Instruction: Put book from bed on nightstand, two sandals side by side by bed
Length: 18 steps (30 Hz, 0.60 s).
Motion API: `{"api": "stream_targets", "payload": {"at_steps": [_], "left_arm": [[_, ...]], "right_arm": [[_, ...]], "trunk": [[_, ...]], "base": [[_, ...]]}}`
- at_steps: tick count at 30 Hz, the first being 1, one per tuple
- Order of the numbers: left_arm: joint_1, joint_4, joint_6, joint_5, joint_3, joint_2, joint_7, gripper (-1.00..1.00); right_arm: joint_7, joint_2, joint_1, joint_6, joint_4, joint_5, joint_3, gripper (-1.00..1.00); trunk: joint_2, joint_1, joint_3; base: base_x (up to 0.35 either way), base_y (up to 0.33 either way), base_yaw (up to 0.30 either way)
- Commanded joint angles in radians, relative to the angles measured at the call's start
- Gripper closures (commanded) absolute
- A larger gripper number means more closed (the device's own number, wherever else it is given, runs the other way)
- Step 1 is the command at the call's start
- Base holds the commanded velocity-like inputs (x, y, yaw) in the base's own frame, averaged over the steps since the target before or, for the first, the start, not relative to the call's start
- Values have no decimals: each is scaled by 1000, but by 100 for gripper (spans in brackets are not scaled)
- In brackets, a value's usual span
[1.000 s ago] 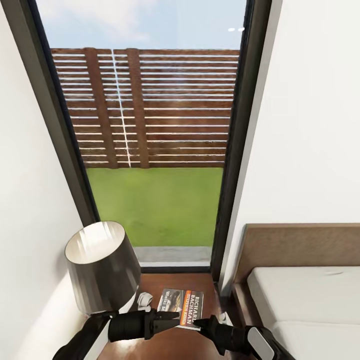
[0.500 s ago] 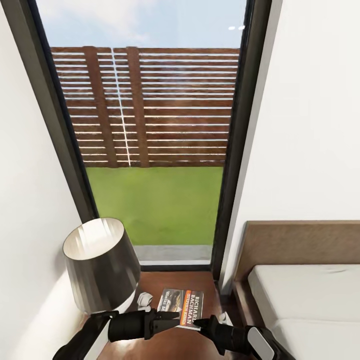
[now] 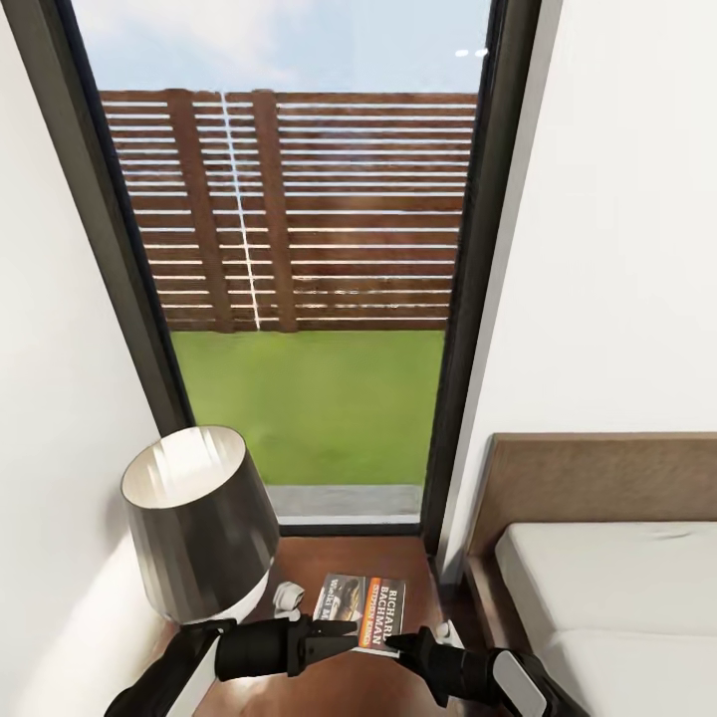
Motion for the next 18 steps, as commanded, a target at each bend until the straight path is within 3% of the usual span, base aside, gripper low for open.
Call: {"api": "stream_targets", "payload": {"at_steps": [1, 18], "left_arm": [[-1, 0, 10, 9, -5, 1, 1, -100], [-1, 1, 10, 9, -5, 0, 1, -100]], "right_arm": [[2, 0, -1, 2, 0, -2, 2, 100], [2, 0, -1, 3, 0, -2, 2, 100]], "trunk": [[-8, 4, -4], [-127, 69, -57]], "base": [[0, 0, 0], [0, 0, 0]]}}
